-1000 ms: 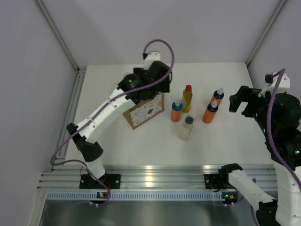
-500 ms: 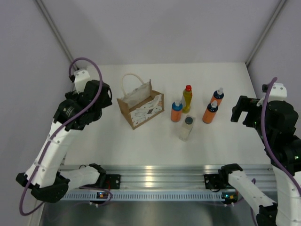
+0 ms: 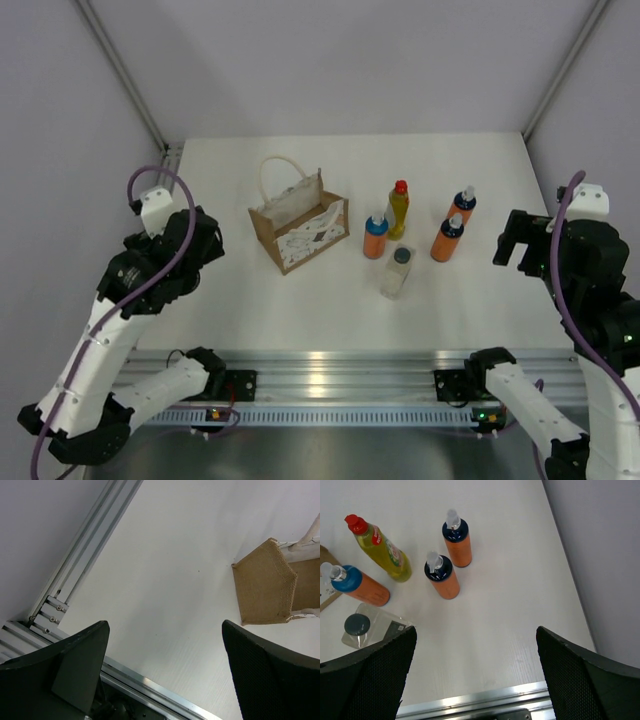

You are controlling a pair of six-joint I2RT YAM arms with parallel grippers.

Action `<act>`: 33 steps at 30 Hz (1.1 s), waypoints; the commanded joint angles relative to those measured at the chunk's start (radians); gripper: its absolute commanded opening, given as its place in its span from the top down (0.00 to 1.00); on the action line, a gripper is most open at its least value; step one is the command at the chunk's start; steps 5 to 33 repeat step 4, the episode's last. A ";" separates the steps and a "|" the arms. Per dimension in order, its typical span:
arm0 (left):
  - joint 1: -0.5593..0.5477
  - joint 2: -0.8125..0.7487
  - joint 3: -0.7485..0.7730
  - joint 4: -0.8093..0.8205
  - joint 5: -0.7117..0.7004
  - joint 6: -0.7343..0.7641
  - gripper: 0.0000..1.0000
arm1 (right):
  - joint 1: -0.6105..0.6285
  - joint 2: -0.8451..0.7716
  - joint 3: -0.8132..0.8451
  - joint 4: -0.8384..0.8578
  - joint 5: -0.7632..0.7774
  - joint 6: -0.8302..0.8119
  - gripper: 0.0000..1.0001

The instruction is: Take the personal care products out of the canvas bag

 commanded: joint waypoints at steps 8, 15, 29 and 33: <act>-0.001 0.021 -0.001 0.000 0.001 -0.013 0.02 | 0.014 -0.012 -0.009 -0.007 0.002 -0.002 0.01; -0.001 0.021 -0.001 0.000 0.001 -0.013 0.02 | 0.014 -0.012 -0.009 -0.007 0.002 -0.002 0.01; -0.001 0.021 -0.001 0.000 0.001 -0.013 0.02 | 0.014 -0.012 -0.009 -0.007 0.002 -0.002 0.01; -0.001 0.021 -0.001 0.000 0.001 -0.013 0.02 | 0.014 -0.012 -0.009 -0.007 0.002 -0.002 0.01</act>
